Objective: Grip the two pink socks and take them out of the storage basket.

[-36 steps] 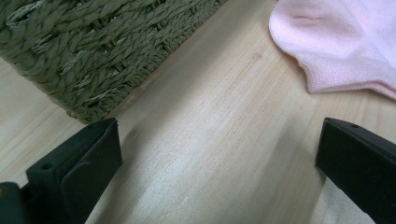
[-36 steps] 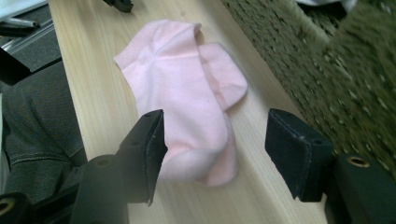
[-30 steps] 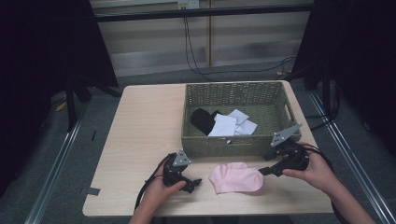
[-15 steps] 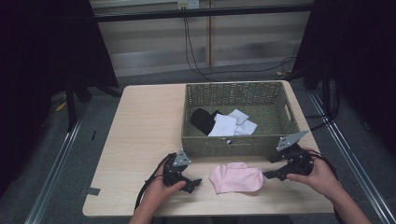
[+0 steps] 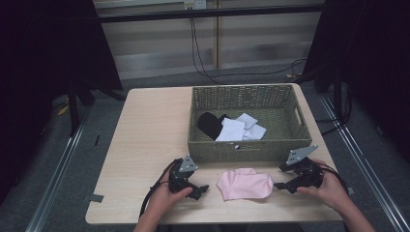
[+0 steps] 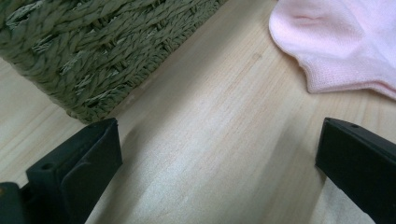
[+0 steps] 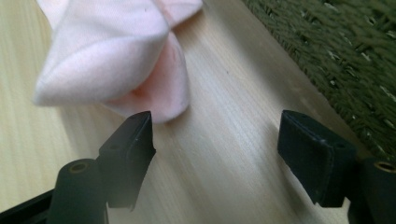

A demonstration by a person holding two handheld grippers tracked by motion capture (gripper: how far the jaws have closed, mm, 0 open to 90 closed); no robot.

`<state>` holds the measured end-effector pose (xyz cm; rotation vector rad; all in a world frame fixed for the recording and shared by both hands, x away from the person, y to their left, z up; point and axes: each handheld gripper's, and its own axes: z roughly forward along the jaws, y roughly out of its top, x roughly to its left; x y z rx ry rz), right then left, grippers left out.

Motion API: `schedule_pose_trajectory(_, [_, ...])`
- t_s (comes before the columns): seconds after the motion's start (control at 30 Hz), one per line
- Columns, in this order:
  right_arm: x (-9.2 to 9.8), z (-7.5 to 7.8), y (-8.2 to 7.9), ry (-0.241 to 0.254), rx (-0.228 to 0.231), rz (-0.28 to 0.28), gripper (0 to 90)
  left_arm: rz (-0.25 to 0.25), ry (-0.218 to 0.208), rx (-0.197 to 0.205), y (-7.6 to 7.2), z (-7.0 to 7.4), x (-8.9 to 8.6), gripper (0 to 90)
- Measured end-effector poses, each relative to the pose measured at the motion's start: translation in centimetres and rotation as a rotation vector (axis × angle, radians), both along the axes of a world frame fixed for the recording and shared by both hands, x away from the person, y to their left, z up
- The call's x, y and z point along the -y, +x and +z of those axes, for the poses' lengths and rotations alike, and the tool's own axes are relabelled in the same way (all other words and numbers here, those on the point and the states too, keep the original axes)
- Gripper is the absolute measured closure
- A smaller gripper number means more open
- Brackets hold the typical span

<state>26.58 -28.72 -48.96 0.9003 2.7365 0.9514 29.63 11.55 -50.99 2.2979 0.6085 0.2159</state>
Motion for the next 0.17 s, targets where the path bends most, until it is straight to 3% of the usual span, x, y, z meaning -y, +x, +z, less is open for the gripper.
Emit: schedule_pose_trajectory(0.17, [-0.16,-0.19,-0.33,-0.009,0.011,0.02,26.5,0.0,0.0,0.0,0.0,0.0,0.0,0.0])
